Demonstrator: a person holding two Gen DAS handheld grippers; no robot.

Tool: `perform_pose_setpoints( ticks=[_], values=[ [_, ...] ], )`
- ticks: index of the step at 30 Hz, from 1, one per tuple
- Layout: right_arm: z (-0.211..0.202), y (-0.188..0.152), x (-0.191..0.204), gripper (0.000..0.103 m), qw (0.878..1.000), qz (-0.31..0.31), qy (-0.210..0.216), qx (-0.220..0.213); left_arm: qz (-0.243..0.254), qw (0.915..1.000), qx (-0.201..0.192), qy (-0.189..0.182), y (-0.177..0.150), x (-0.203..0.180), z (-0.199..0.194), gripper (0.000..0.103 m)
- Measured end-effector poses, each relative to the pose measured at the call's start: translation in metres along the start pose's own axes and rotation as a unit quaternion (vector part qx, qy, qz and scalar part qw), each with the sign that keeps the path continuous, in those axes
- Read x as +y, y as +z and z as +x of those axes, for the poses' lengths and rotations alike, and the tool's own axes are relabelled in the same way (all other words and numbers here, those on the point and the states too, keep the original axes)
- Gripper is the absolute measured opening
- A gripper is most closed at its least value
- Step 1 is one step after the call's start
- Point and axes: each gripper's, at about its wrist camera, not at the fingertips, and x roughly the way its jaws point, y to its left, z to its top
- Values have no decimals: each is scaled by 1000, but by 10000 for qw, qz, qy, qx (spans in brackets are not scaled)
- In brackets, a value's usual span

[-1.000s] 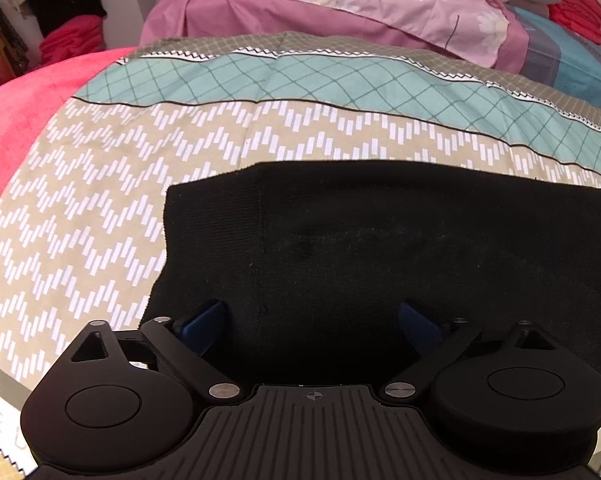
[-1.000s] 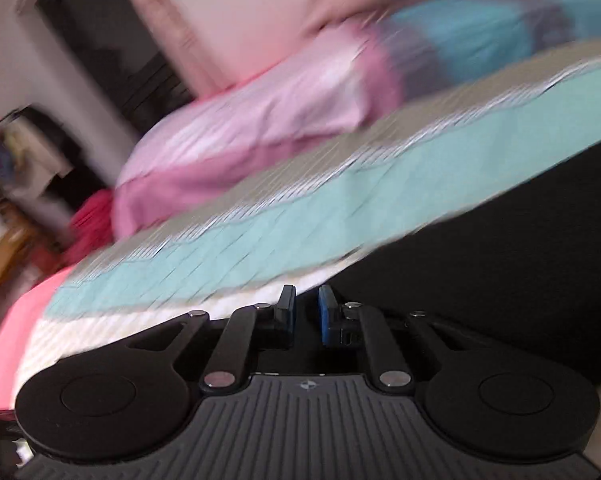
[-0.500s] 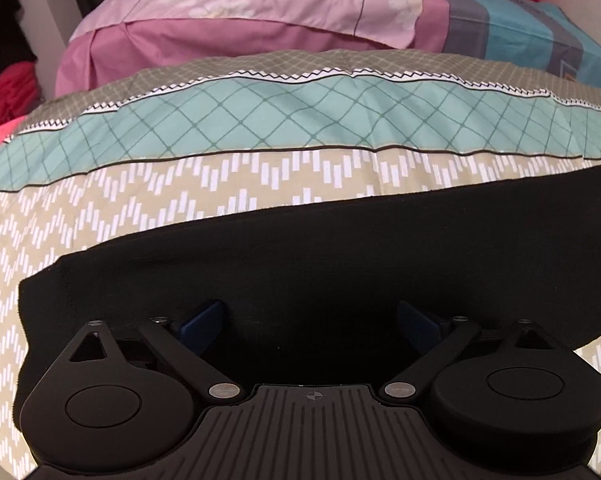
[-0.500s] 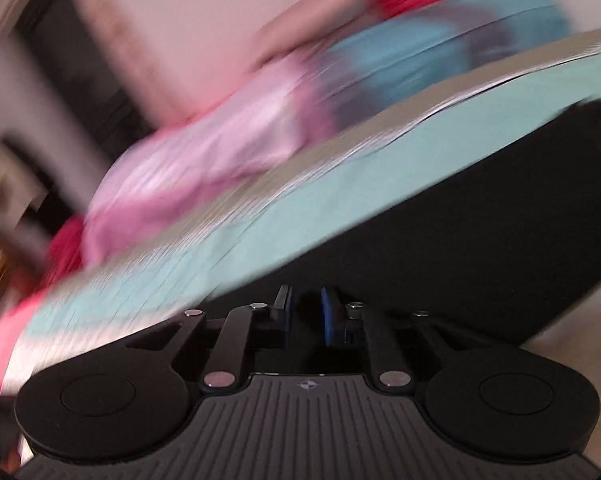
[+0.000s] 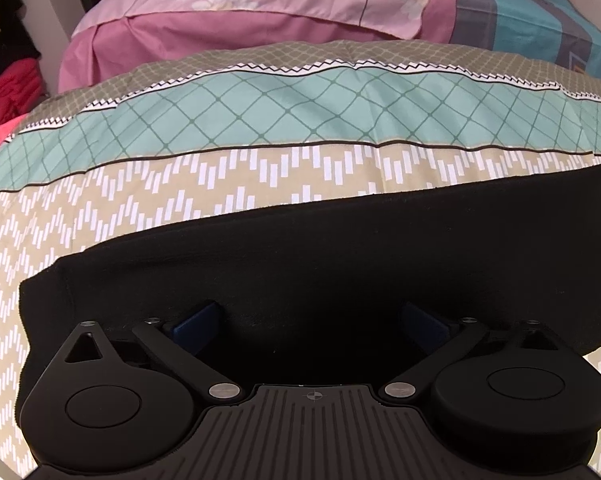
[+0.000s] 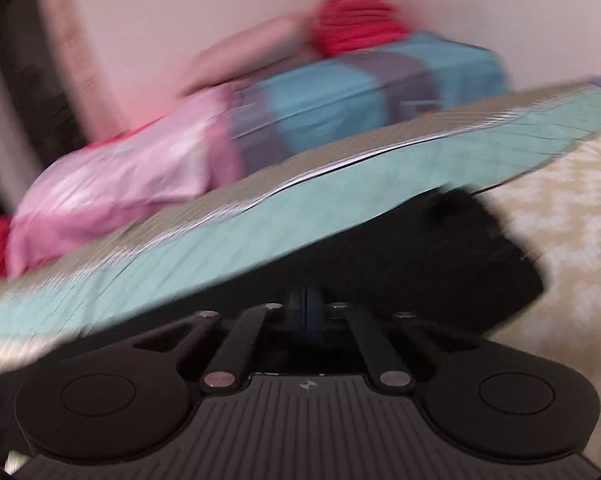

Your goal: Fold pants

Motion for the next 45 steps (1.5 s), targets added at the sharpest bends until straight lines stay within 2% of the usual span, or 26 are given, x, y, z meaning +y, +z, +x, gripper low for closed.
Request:
perform_pose_setpoints(
  ticks=[1, 4, 6, 8, 9, 11, 15, 16, 18, 20, 23, 26, 28, 30, 31, 33, 34, 39, 42, 45],
  values=[
    [-1, 9, -3, 0, 9998, 119, -156, -59, 1, 10000, -2, 10, 0, -1, 0, 103],
    [-28, 14, 2, 26, 9983, 142, -210, -521, -10, 10000, -15, 4, -2, -1, -2, 103],
    [-31, 4, 9, 57, 9966, 1, -618, -553, -14, 10000, -16, 3, -2, -1, -2, 103],
    [-18, -9, 14, 57, 9934, -417, -1026, -286, -26, 10000, -8, 32, -2, -1, -2, 103],
    [-5, -14, 14, 55, 9922, -613, -1085, -57, -21, 10000, 3, 59, -2, -2, -2, 103],
    [9, -15, 15, 58, 9886, -956, -1134, -244, 1, 9999, 27, 104, 0, -4, -2, 103],
    [8, 7, 10, 58, 9932, -92, -1162, -70, -4, 9999, 53, 123, 1, -5, -1, 103],
    [3, 7, 15, 59, 9916, -66, -1286, -151, -1, 9999, 48, 128, 1, -6, -1, 103],
    [-11, -2, 30, 70, 9895, -263, -1388, -308, -4, 9999, 42, 125, 0, -5, -1, 103],
    [-27, -17, 47, 72, 9902, -412, -1254, -448, -4, 9999, 45, 121, 0, -5, -1, 103],
    [-43, -45, 70, 77, 9937, -672, -749, -484, -3, 9999, 43, 122, 0, -5, -1, 103],
    [-36, -63, 80, 77, 9919, -1237, -245, -136, -6, 9999, 49, 122, 0, -5, -1, 103],
    [-25, -63, 76, 70, 9886, -1419, -510, -38, 2, 9999, 50, 123, 0, -5, -1, 103],
    [-22, -49, 68, 63, 9910, -1111, -739, -124, 5, 9999, 49, 122, 0, -5, -1, 103],
    [-23, -42, 66, 63, 9924, -907, -824, -137, 6, 9999, 48, 122, 0, -5, -1, 103],
    [-30, -36, 64, 73, 9926, -687, -964, -284, 12, 9999, 36, 115, -1, -4, -1, 103],
    [-33, -37, 64, 75, 9922, -642, -1011, -343, 12, 9999, 29, 112, -1, -4, -1, 103],
    [-54, -54, 54, 76, 9946, -261, -969, -266, 28, 9999, 26, 99, -1, -4, -1, 103],
    [-75, -69, 43, 76, 9962, 215, -824, -175, 31, 10000, 30, 81, -1, -3, -1, 103],
    [-90, -82, 17, 76, 9898, 1369, -313, 222, 44, 10000, 5, 71, -2, -3, -1, 103]
  ],
)
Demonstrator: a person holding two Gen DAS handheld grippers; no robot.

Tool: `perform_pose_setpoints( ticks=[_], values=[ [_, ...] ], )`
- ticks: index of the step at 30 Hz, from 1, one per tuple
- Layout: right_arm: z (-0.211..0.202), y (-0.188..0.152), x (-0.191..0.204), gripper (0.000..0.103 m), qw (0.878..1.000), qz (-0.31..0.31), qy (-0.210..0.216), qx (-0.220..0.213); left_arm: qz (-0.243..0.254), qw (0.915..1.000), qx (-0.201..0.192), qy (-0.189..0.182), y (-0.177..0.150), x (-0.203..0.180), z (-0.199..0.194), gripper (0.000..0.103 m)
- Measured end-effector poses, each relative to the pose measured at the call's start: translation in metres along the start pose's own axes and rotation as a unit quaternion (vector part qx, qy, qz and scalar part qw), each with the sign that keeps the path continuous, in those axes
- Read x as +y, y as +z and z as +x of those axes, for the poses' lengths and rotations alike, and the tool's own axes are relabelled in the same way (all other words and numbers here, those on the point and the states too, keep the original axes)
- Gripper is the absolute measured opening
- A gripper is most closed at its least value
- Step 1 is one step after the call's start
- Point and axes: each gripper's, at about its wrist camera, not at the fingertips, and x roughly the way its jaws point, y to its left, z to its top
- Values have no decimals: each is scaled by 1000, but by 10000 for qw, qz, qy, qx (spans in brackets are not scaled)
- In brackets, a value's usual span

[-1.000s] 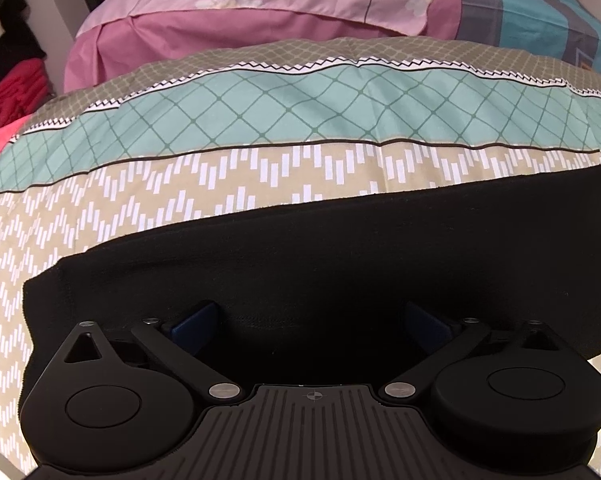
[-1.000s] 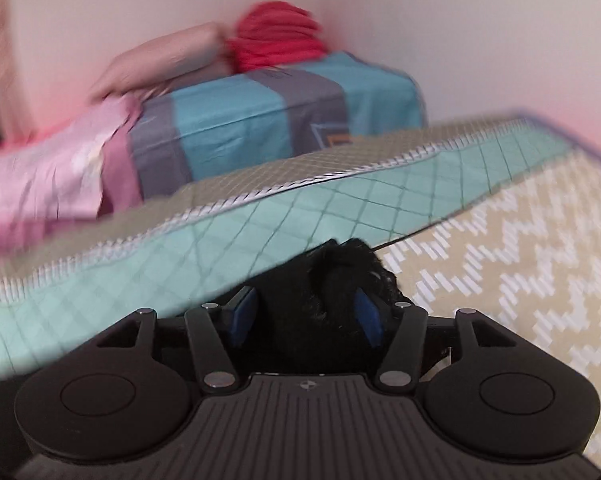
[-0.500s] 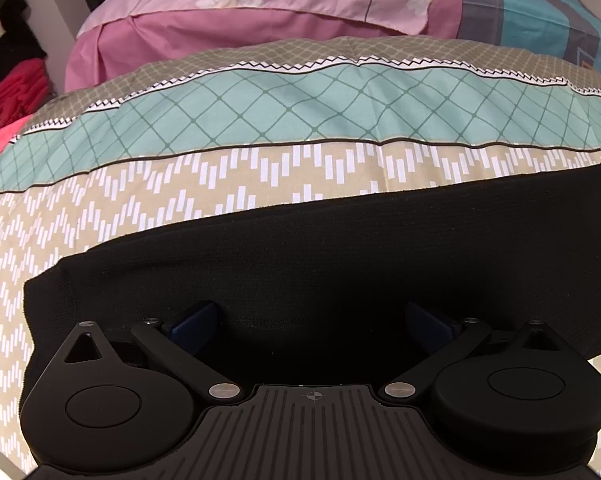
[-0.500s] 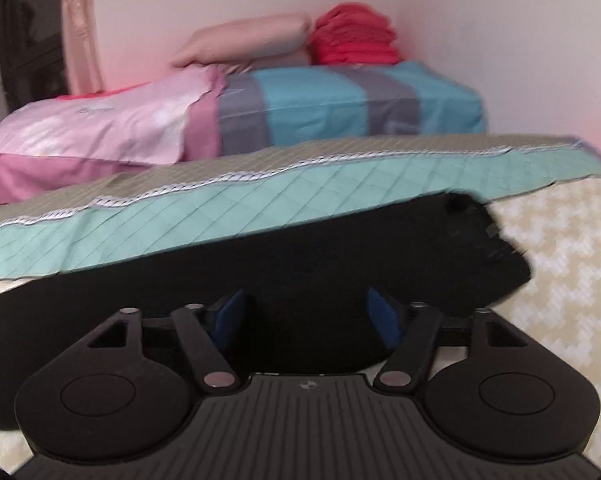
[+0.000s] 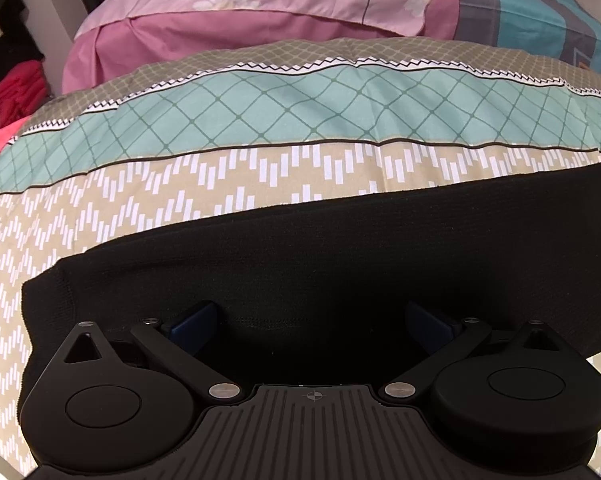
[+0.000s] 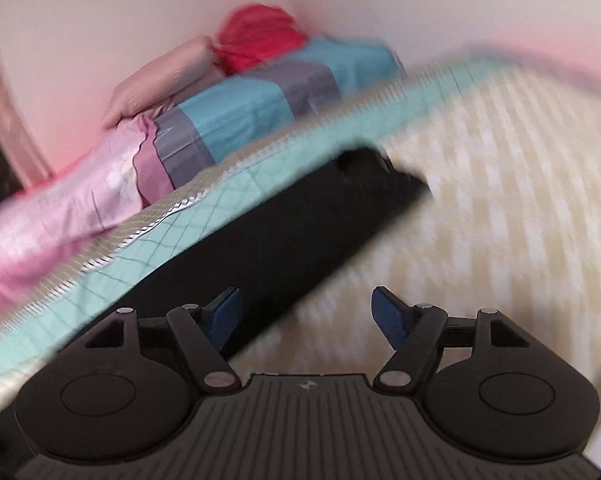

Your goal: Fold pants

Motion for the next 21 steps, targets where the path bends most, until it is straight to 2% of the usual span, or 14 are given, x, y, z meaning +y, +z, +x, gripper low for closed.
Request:
perform_pose_setpoints(
  ticks=[2, 7, 10, 14, 16, 18, 20, 21],
  values=[
    [-3, 2, -13, 76, 9989, 325, 337, 77, 22, 10000, -9, -13, -1, 0, 0, 103],
    [32, 36, -15, 77, 9958, 433, 537, 599, 14, 10000, 16, -17, 0, 0, 0, 103],
    [55, 54, -11, 80, 9955, 291, 668, 600, 11, 10000, 22, -3, 0, 0, 0, 103],
    [77, 67, -11, 83, 9917, 322, 1126, 527, -27, 9999, 108, 15, 4, 0, 2, 103],
    [81, 67, -19, 83, 9889, 515, 1352, 337, -31, 9999, 127, 39, 5, -1, 3, 103],
    [75, 62, -22, 78, 9868, 812, 1382, 213, -35, 9999, 127, 49, 5, -1, 3, 103],
    [65, 48, -21, 78, 9829, 843, 1601, 343, -39, 9999, 122, 42, 5, -1, 3, 103],
    [64, 39, -19, 78, 9770, 871, 1852, 599, -35, 9999, 121, 44, 5, -1, 3, 103]
  ],
)
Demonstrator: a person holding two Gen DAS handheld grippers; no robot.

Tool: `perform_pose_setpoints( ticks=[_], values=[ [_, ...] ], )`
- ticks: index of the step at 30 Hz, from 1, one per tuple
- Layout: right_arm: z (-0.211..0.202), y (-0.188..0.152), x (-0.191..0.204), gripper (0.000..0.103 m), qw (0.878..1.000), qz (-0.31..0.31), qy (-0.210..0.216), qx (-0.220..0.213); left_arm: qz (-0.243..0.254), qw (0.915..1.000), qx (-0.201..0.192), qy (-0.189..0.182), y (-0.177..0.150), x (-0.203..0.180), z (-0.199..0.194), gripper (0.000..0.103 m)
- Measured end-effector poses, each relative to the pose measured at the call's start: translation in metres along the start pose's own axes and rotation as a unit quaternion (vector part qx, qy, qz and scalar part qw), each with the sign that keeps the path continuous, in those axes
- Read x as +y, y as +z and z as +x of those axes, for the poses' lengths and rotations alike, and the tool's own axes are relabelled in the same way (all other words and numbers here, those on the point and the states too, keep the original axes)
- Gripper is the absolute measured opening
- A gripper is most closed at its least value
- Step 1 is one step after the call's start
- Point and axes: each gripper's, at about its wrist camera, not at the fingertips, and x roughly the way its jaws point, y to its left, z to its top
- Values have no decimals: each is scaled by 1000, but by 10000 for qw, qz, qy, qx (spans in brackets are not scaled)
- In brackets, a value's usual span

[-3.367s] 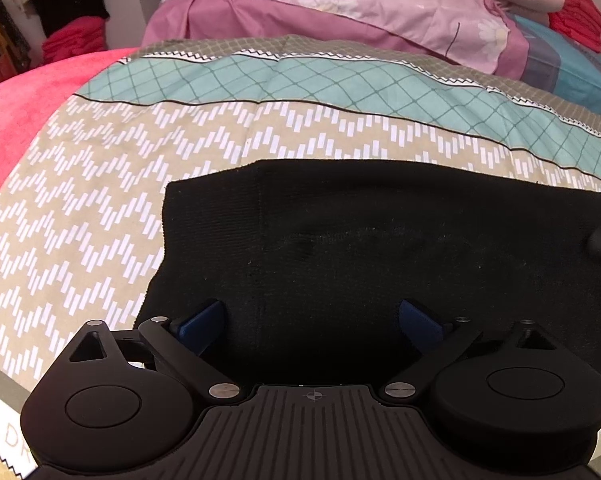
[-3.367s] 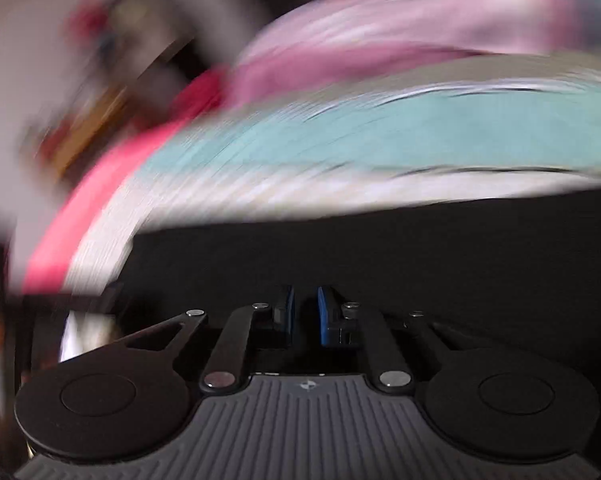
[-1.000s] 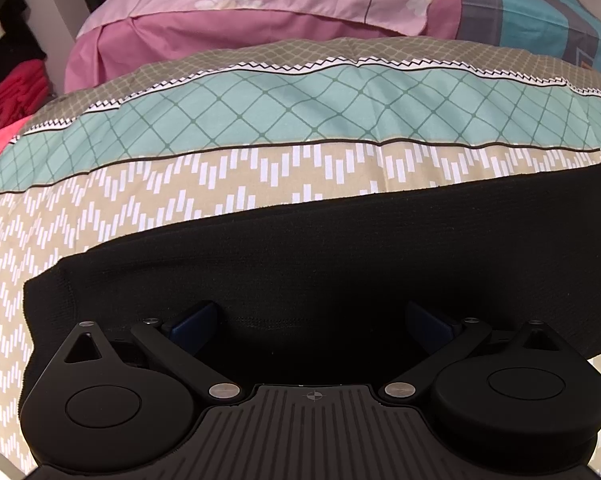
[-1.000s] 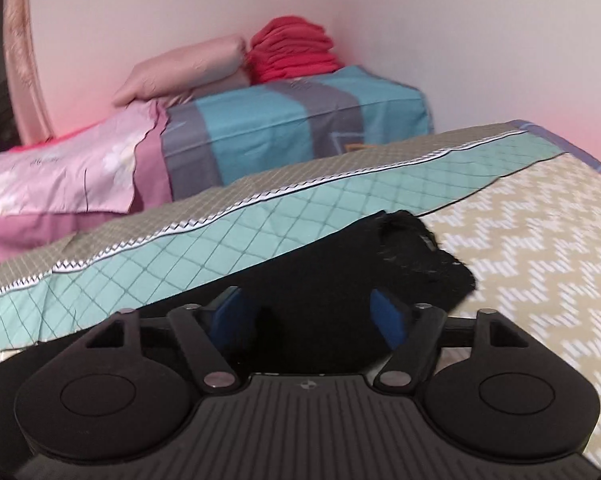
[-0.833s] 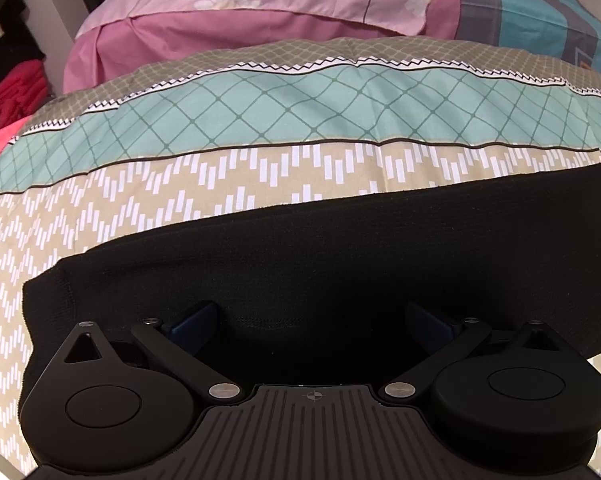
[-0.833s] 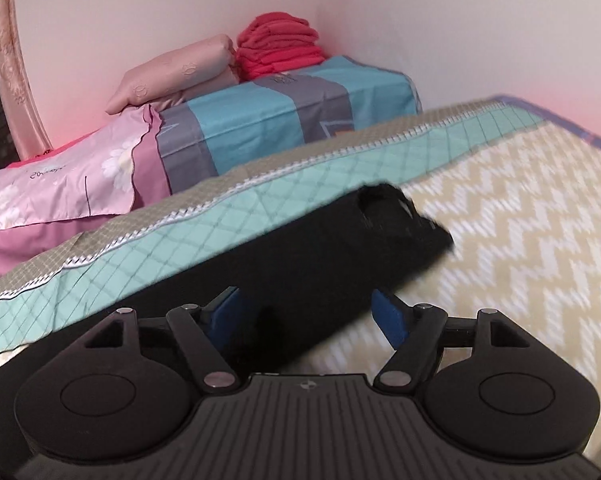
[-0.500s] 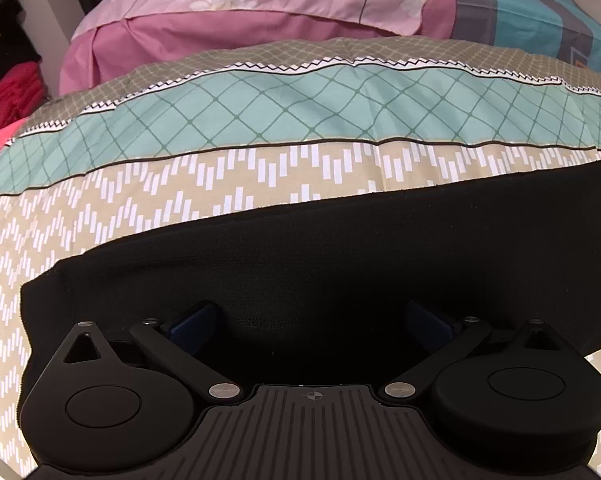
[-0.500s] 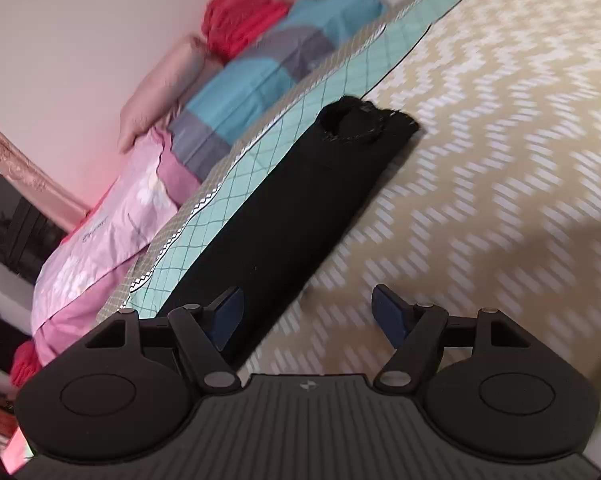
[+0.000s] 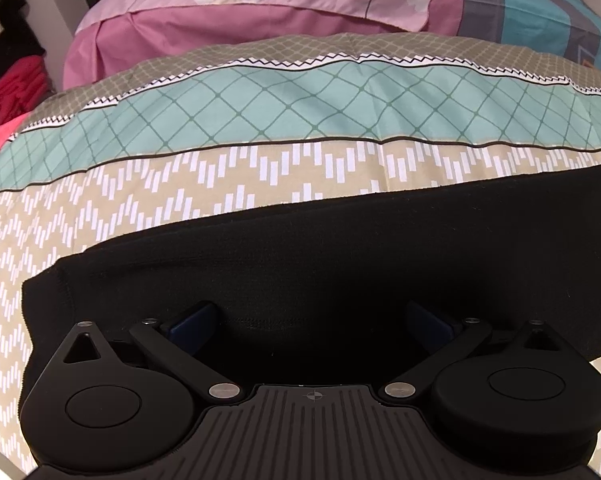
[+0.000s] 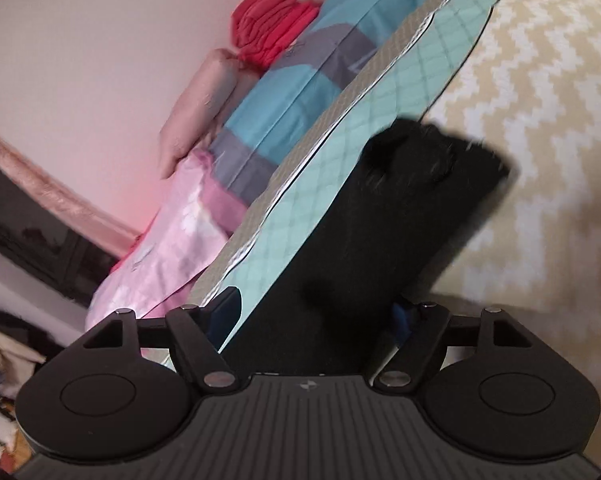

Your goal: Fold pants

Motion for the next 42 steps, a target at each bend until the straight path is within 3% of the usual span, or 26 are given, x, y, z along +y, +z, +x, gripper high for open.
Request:
perform_pose_setpoints(
  ticks=[1, 4, 7, 9, 10, 13, 14, 16, 17, 19, 22, 24, 25, 28, 29, 30, 32, 34, 35, 37, 38, 40, 42],
  values=[
    [0, -9, 2, 76, 9997, -136, 134, 159, -3, 10000, 2, 2, 0, 0, 0, 103],
    [6, -21, 19, 76, 9952, -957, -77, 194, -2, 10000, 3, 3, 0, 0, 0, 103],
    [15, -4, 13, 73, 9991, -431, 8, -39, -5, 10000, 2, 6, 0, 0, 0, 103],
    [18, 2, 8, 64, 9997, 23, -97, -236, -3, 10000, -2, 5, 0, 0, 0, 103],
    [17, 0, 11, 66, 9995, 72, -121, -286, -2, 10000, -5, 1, 0, 1, 0, 103],
    [21, -12, 25, 68, 9979, -592, -226, -97, -1, 10000, -26, -3, -1, 1, 0, 103],
    [22, -13, 27, 63, 9967, -754, -295, -98, -1, 10000, -36, -3, -1, 1, -1, 103],
    [23, -7, 18, 21, 9972, -491, -545, -145, 3, 10000, -58, -3, -2, 0, -1, 103],
    [25, -2, 8, 16, 9985, -179, -518, -66, 7, 10000, -66, -4, -3, 0, -2, 103],
    [18, 5, 10, 16, 9985, -64, -526, -111, 19, 10000, -68, -5, -3, 0, -2, 103],
    [2, 9, 16, 16, 9967, -317, -453, -599, 39, 10000, -54, -35, -3, 0, -3, 103],
    [18, 7, 5, 16, 9964, -128, -788, -271, 38, 10000, -48, -39, -3, 0, -3, 103],
    [18, 6, 8, 16, 9961, -260, -770, -340, 38, 10000, -42, -39, -3, 0, -3, 103],
    [14, 0, 14, 33, 9976, -116, -586, -360, -20, 9999, -23, -98, -2, 2, -4, 103],
    [15, -3, 15, 50, 9977, -110, -566, -342, -76, 9998, -13, -160, 0, 5, -6, 103],
    [18, -7, 18, 55, 9978, -240, -528, -336, -178, 9996, -15, -236, 1, 9, -10, 103],
    [22, -11, 27, 54, 9951, -627, -684, -344, -431, 9979, -137, -464, 1, 20, -22, 103],
    [26, -7, 34, 25, 9907, -770, -1066, -349, -655, 9955, -325, -609, 0, 32, -36, 103],
    [25, -6, 44, 18, 9861, -879, -1357, -381, -721, 9949, -408, -577, -1, 36, -43, 103],
    [19, -14, 69, 18, 9757, -1437, -1496, -700, -810, 9943, -555, -411, -3, 45, -55, 103],
    [17, -27, 91, 18, 9620, -2027, -1596, -899, -852, 9940, -602, -332, -5, 50, -59, 103],
    [11, -66, 138, 18, 9140, -3464, -1636, -1333, -959, 9930, -650, -210, -10, 61, -67, 103],
    [7, -125, 180, 18, 8398, -4964, -1381, -1709, -1072, 9918, -682, -118, -16, 71, -72, 103]
  ],
)
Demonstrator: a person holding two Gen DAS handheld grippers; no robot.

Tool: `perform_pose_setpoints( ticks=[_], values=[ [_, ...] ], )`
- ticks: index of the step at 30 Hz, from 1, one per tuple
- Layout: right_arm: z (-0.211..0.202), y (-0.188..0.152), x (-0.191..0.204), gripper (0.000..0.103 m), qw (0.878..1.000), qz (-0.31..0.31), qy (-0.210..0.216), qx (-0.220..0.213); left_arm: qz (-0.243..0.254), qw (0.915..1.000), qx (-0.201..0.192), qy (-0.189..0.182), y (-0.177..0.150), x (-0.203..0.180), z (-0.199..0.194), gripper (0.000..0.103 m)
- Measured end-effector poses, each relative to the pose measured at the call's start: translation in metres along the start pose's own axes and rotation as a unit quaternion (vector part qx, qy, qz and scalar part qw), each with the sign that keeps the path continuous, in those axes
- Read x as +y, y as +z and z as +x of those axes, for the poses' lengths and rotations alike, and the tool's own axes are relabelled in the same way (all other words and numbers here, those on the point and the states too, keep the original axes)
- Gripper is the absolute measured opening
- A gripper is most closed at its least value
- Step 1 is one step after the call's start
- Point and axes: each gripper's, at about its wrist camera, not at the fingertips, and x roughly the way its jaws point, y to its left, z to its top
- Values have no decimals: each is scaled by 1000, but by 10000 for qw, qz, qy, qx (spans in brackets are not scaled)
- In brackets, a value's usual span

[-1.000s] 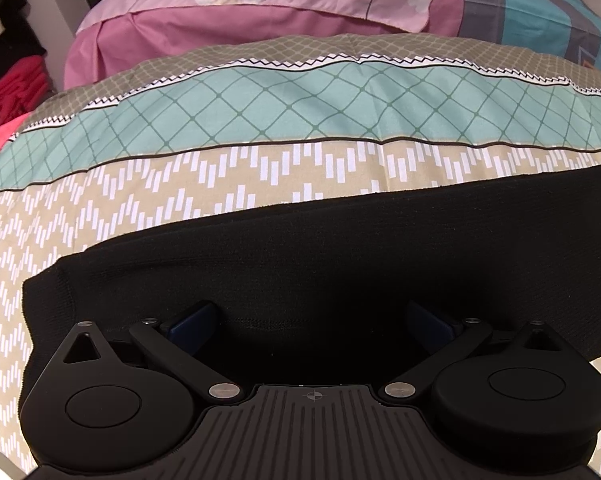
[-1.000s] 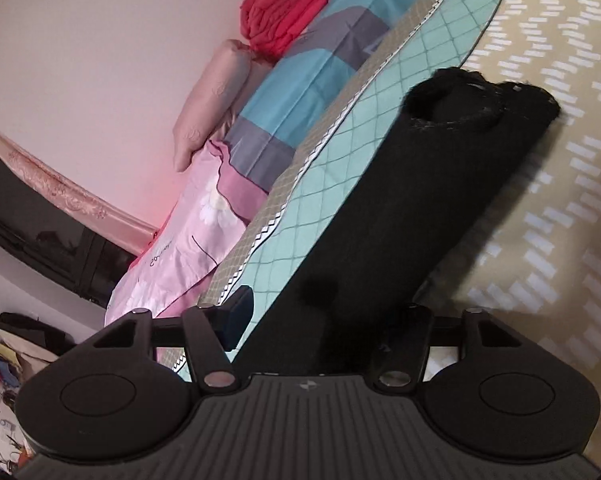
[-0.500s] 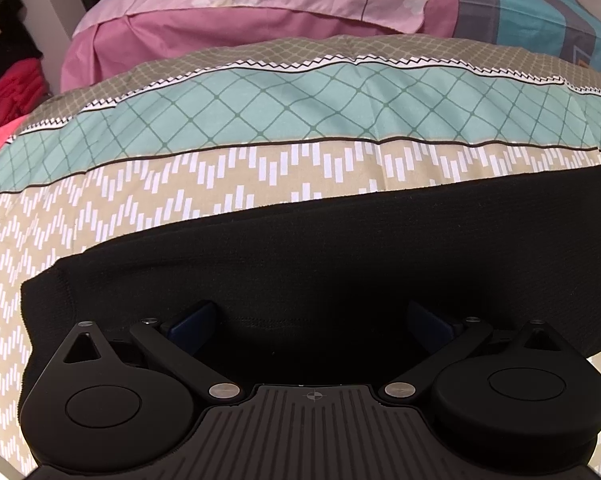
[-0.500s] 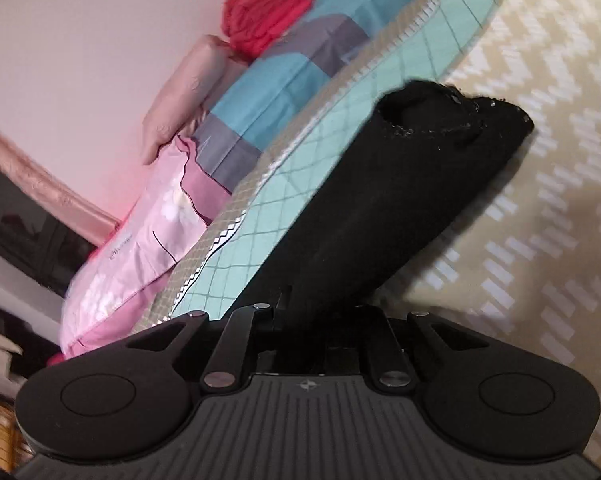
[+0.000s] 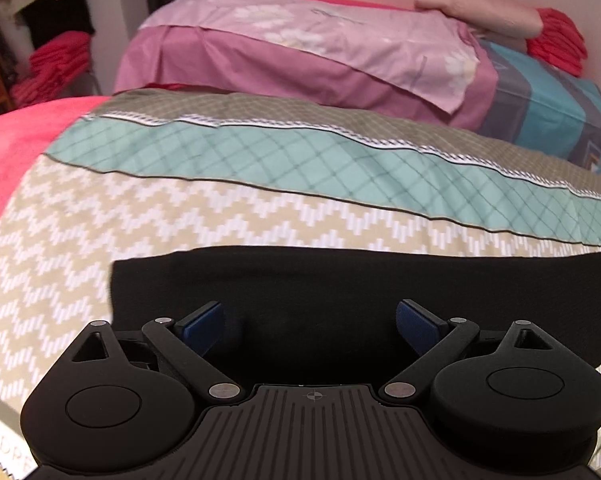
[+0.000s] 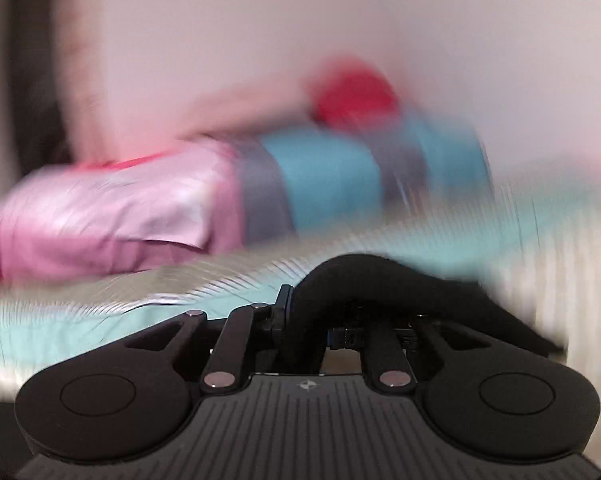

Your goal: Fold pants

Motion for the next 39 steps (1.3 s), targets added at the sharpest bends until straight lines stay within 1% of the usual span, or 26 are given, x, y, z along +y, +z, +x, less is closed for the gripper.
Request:
perform_pose_setpoints(
  ticks=[1, 2, 3, 4, 5, 6, 7, 8, 10, 12, 14, 15, 18, 19, 20, 21, 23, 24, 27, 29, 31, 33, 34, 37, 38, 39],
  values=[
    [-17, -5, 34, 19, 9959, -795, 177, -386, -50, 10000, -17, 44, -2, 5, -3, 103],
    [-30, -16, 70, 22, 9830, -1641, 406, -717, -106, 9999, -33, 84, -3, 10, -4, 103],
    [-41, -34, 103, 24, 9610, -2510, 648, -962, -156, 9998, -43, 120, -6, 13, -7, 103],
    [-47, -57, 132, 25, 9334, -3320, 851, -1066, -193, 9997, -42, 147, -8, 17, -10, 103],
    [-48, -81, 156, 25, 9017, -4086, 1017, -983, -217, 9996, -40, 167, -9, 19, -11, 103],
    [-48, -101, 172, 23, 8753, -4615, 1164, -859, -228, 9996, -32, 183, -11, 21, -13, 103],
    [-46, -112, 180, 22, 8634, -4826, 1280, -722, -221, 9995, -25, 203, -11, 23, -15, 103],
    [-45, -116, 182, 20, 8640, -4824, 1322, -586, -203, 9996, -38, 213, -12, 25, -18, 103],
    [-43, -112, 177, 21, 8740, -4652, 1317, -482, -175, 9996, -98, 208, -12, 28, -23, 103],
    [-44, -104, 173, 28, 8829, -4501, 1268, -435, -196, 9996, -148, 144, -12, 27, -26, 103],
    [-46, -102, 173, 34, 8866, -4461, 1120, -492, -239, 9995, -190, 27, -12, 20, -26, 103],
    [-49, -104, 178, 34, 8848, -4496, 1131, -479, -252, 9994, -205, -76, -11, 14, -25, 103],
    [-47, -117, 188, 34, 8655, -4870, 1020, -570, -254, 9983, -175, -499, -8, -15, -14, 103],
    [-46, -116, 189, 36, 8660, -4866, 983, -595, -179, 9976, -139, -651, -7, -29, -7, 103],
    [-43, -113, 187, 43, 8717, -4772, 955, -577, -66, 9973, -100, -727, -8, -41, 0, 103],
    [-40, -109, 184, 55, 8787, -4649, 913, -583, 123, 9973, -10, -723, -10, -57, 12, 103],
    [-39, -103, 172, 65, 8895, -4467, 743, -607, 479, 9969, 305, -536, -19, -78, 37, 103],
    [-39, -101, 163, 67, 8927, -4412, 694, -606, 610, 9960, 487, -438, -24, -85, 48, 103],
    [-41, -107, 130, 70, 8941, -4424, 455, -531, 815, 9953, 322, -408, -33, -87, 50, 103],
    [-38, -112, 107, 70, 8991, -4357, 81, -409, 784, 9952, 360, -460, -33, -85, 51, 103],
    [-32, -108, 85, 71, 9185, -3941, -266, -171, 789, 9949, 397, -478, -32, -84, 53, 103],
    [-28, -94, 79, 72, 9425, -3329, -276, 81, 807, 9950, 393, -446, -33, -85, 54, 103],
    [-27, -89, 84, 72, 9443, -3280, -267, 42, 826, 9950, 382, -406, -31, -84, 54, 103],
    [-25, -84, 104, 70, 9278, -3712, -58, -364, 835, 9952, 384, -334, -32, -87, 55, 103],
    [-22, -82, 101, 70, 9261, -3750, 65, -402, 840, 9951, 401, -323, -32, -88, 55, 103],
    [-12, -79, 89, 69, 9293, -3678, 89, -323, 856, 9950, 417, -301, -32, -88, 55, 103]
  ],
)
